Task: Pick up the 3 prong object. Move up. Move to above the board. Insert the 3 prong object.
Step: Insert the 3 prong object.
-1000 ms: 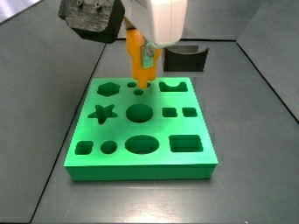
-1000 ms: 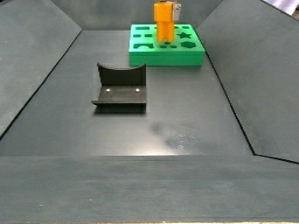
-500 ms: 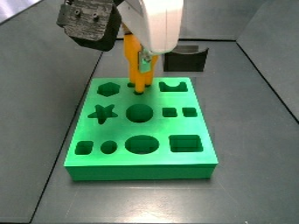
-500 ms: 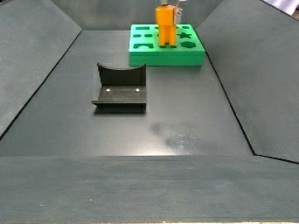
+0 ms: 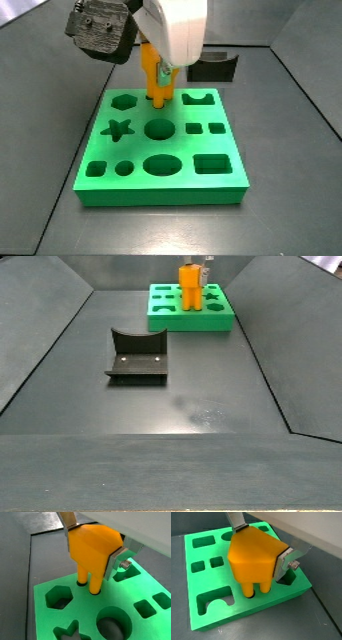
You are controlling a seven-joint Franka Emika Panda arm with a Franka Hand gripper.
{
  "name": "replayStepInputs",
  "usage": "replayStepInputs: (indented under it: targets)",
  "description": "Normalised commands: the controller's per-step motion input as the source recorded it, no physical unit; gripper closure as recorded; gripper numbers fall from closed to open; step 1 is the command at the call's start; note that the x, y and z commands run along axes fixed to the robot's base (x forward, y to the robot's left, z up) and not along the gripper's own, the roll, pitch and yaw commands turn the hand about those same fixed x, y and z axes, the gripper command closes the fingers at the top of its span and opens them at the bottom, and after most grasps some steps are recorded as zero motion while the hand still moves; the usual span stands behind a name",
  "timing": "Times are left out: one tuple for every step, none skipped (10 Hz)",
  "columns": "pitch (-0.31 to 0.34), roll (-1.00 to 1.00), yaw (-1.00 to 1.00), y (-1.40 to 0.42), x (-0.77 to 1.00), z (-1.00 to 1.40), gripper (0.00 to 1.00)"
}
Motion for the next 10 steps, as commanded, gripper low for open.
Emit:
replayStepInputs:
  targets:
    - [-0.054,0.00,-0.03,0.00,0.00,-0.17,1.00]
    - [-0.064,0.00,0.00,0.00,0.00,-0.21,1.00]
    - [-0.076,0.00,0.00,0.01,0.00,-0.27,1.00]
    - [-0.083,0.00,0.00,0.01,0.00,-0.29,1.00]
    - [-0.076,0.00,0.00,0.02,0.00,-0.29,1.00]
    - [-0.041,0.00,0.00,0.00,0.03,-0.20,1.00]
    - [-0.021,0.00,0.00,0.00,0.06,-0.17,1.00]
    - [-0.011,0.00,0.00,0.00,0.08,-0.15,1.00]
    - [-0.003,0.00,0.00,0.00,0.11,-0.13,1.00]
    - [0.000,0.00,0.01,0.00,0.12,-0.13,1.00]
